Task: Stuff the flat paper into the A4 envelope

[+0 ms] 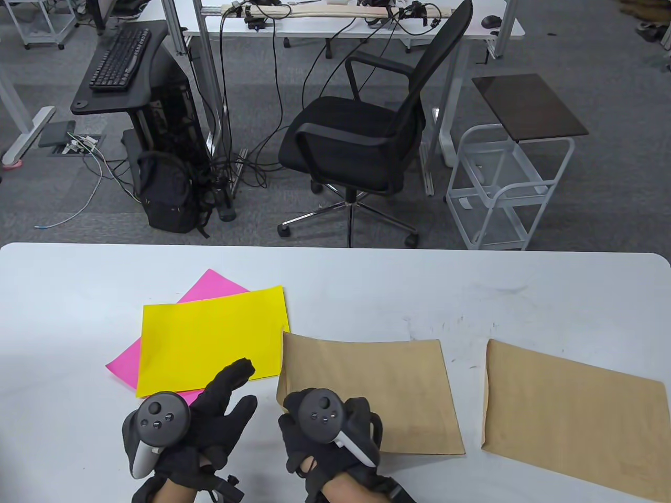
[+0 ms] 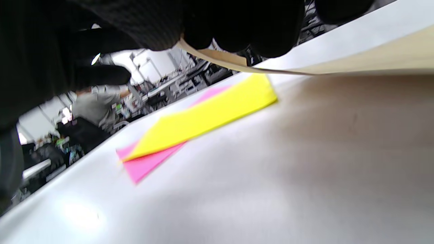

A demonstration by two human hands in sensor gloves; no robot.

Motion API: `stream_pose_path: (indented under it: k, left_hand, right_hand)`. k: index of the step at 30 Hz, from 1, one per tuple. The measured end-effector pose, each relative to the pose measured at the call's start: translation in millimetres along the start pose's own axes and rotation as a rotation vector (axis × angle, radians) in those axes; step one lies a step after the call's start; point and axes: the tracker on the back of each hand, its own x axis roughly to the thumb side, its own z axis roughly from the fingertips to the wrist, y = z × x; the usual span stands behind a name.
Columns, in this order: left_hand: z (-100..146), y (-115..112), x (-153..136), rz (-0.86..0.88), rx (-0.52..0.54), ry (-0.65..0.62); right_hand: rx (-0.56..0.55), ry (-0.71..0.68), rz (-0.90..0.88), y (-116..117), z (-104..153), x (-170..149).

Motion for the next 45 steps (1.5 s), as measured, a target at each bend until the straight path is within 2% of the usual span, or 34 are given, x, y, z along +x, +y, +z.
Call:
stream_pose_path:
  k: [6,13,21,28,33,38,40,45]
  left_hand:
    - [0.1,3.5,-4.9,-0.004,0.003,0.018]
    - [-0.8,3.0,-5.7,-0.041,-0.006,0.031]
    - [-1.8,3.0,-7.6,-0.039,-0.013,0.047]
    - [-3.8,5.3,-12.3,-0.052,-0.014,0.074]
    - [-4.1,7.7,-13.4,-0.054,-0.01,0.077]
    - [-4.1,9.8,-13.9,-0.055,-0.005,0.076]
    - [-3.8,10.7,-13.9,-0.058,-0.002,0.078]
    - [-3.6,11.3,-14.5,-0.064,-0.002,0.082]
  right_hand:
    - [0.085,0.011,0.094,33.7,-16.8,12.0]
    - [0.099,0.02,0.179,58.1,-20.2,18.7]
    - [0.15,0.045,0.175,73.6,-23.7,9.9]
    - [0.18,0.055,0.1,67.0,-25.4,6.0]
    - [0.117,0.04,0.032,39.4,-22.7,1.6]
    - [0.028,-0.007,-0.03,-12.2,-15.2,-8.3]
    - [-0.008,-0.036,-0.05,-37.8,-8.3,-16.1]
    - [-0.083,-0.071,-0.114,-83.0,12.6,-41.9]
